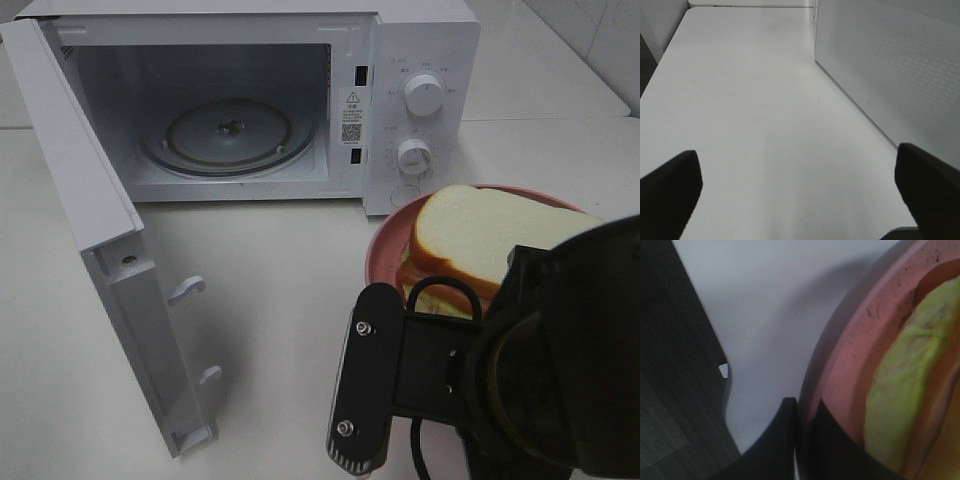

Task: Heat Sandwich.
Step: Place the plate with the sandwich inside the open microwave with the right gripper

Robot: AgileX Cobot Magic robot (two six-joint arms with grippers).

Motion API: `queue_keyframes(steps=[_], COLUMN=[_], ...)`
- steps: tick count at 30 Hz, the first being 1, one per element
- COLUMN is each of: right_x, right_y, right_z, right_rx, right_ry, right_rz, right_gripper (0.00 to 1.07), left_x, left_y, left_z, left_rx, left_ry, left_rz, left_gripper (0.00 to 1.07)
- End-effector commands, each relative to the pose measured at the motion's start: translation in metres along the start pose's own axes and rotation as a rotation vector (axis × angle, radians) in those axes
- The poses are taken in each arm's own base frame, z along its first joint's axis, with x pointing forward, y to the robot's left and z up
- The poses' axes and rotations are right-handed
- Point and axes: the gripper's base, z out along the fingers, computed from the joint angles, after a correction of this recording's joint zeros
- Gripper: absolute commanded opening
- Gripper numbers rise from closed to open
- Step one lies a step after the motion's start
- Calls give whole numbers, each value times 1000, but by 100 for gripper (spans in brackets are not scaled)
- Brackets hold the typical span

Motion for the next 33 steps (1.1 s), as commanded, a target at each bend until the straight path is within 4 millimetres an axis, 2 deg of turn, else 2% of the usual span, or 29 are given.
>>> queue_keyframes(steps=[1, 6, 17, 26, 33], right_x=[0, -1, -9, -6, -5], right_y=[-3, -3, -3, -11, -26], right_z=[-1, -1, -2, 11, 21], right_rx=[41, 49, 54, 52, 50], right_ry=[-19, -31, -121, -134, -159], right_rz=[-69, -151, -189, -343, -403], right_gripper=[0, 0, 0, 0, 0], left_x=[0, 0, 0, 0, 0], left_y=[0, 0, 0, 0, 0], left_z=[0, 0, 0, 0, 0], left_rx=[5, 5, 5, 5, 5], left_ry=[-7, -7, -7, -7, -7], left_rz=[-1, -1, -1, -1, -1], left_gripper=[100, 100, 100, 100, 100])
